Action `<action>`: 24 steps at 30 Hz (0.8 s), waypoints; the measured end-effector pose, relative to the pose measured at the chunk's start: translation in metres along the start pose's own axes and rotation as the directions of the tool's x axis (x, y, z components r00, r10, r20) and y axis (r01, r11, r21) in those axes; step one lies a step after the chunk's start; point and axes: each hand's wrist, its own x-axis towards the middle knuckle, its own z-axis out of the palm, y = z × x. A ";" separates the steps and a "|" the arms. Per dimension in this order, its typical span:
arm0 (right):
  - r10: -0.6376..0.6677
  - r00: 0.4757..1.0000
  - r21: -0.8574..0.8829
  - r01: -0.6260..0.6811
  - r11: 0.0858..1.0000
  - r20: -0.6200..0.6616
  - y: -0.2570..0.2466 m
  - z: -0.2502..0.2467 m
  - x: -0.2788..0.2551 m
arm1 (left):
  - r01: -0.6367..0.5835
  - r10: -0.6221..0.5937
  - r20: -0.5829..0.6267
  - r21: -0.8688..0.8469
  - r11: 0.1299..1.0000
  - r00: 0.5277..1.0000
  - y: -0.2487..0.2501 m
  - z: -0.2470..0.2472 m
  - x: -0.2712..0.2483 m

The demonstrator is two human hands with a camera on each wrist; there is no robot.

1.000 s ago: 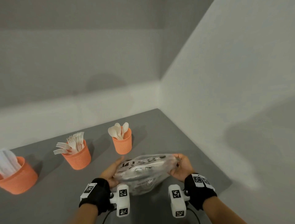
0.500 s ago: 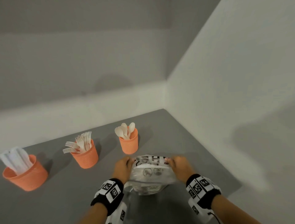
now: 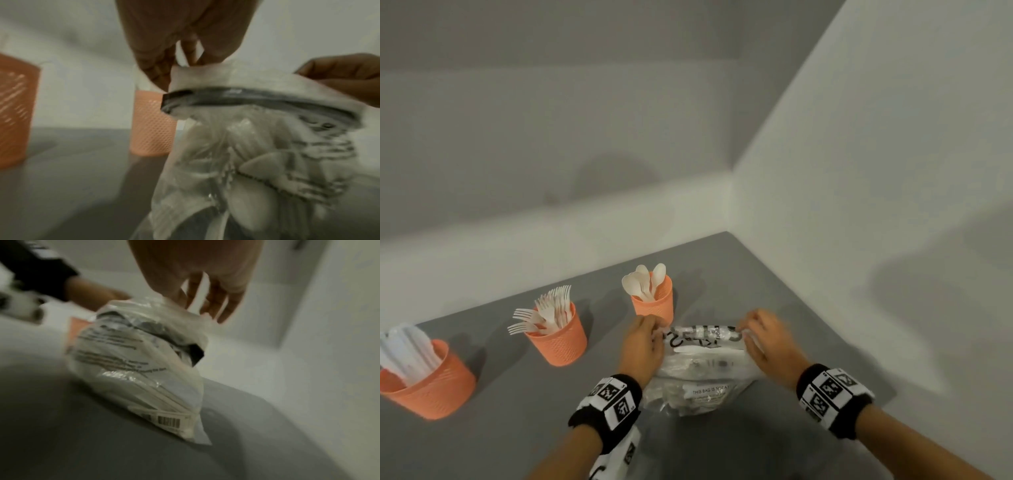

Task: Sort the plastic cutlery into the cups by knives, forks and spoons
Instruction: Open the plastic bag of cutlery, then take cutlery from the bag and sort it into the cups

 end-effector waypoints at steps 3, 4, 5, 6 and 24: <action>-0.320 0.876 0.031 0.332 0.943 0.361 -0.016 -0.013 -0.001 | -0.234 0.211 0.352 0.023 0.972 0.912 0.019 -0.016 -0.007; -0.309 0.829 0.061 0.319 0.946 0.466 -0.019 -0.015 -0.001 | -0.297 0.209 0.490 0.108 0.949 0.846 0.022 -0.020 -0.009; -0.254 0.785 0.053 0.273 0.961 0.566 -0.019 -0.016 -0.002 | -0.361 0.180 0.587 0.207 0.909 0.790 0.022 -0.023 -0.010; -0.182 0.751 0.017 0.221 0.975 0.635 -0.017 -0.017 -0.001 | -0.404 0.142 0.634 0.290 0.868 0.760 0.023 -0.027 -0.011; -0.044 0.968 -0.202 0.096 0.975 0.247 -0.005 0.015 -0.042 | -0.441 0.282 0.439 0.318 0.839 0.853 0.001 -0.021 -0.021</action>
